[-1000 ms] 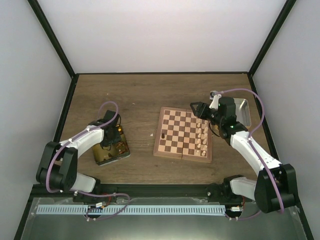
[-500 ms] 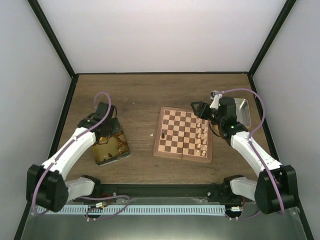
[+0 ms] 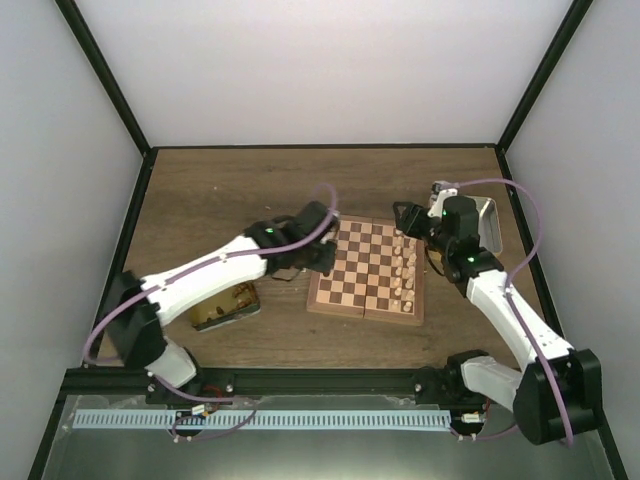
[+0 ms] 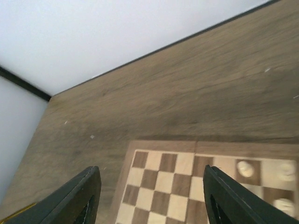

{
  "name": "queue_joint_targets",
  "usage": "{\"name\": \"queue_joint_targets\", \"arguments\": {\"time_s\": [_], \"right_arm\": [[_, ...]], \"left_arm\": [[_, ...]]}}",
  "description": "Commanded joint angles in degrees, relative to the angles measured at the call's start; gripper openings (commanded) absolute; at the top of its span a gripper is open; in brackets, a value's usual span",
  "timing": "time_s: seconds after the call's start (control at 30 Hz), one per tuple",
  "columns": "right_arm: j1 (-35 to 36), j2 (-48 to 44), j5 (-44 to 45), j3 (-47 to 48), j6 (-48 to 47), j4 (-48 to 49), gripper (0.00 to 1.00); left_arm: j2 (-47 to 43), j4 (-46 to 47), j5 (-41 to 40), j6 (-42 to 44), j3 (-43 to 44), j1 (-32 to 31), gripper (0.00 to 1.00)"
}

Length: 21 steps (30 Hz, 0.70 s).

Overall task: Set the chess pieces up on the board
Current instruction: Place the chess piece on the chessboard.

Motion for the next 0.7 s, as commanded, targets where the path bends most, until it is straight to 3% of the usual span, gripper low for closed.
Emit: {"name": "queue_joint_targets", "arguments": {"time_s": [0.0,0.27,0.43,0.67], "right_arm": [[0.4,-6.0,14.5,2.4,-2.2,-2.2,0.63],[0.3,-16.6,33.4,-1.1,1.6,-3.9,0.67],[0.2,-20.7,33.6,-3.7,1.4,-1.2,0.69],[0.3,-17.4,29.3,-2.8,0.8,-1.7,0.72]], "left_arm": [[10.6,-2.9,-2.3,2.9,9.9,-5.9,0.07],[22.1,-5.6,-0.6,2.3,16.9,-8.0,0.07],[24.7,-5.7,-1.4,3.3,17.2,-7.7,0.09],[28.4,-6.2,-4.2,2.4,17.8,-6.4,0.09]]}}
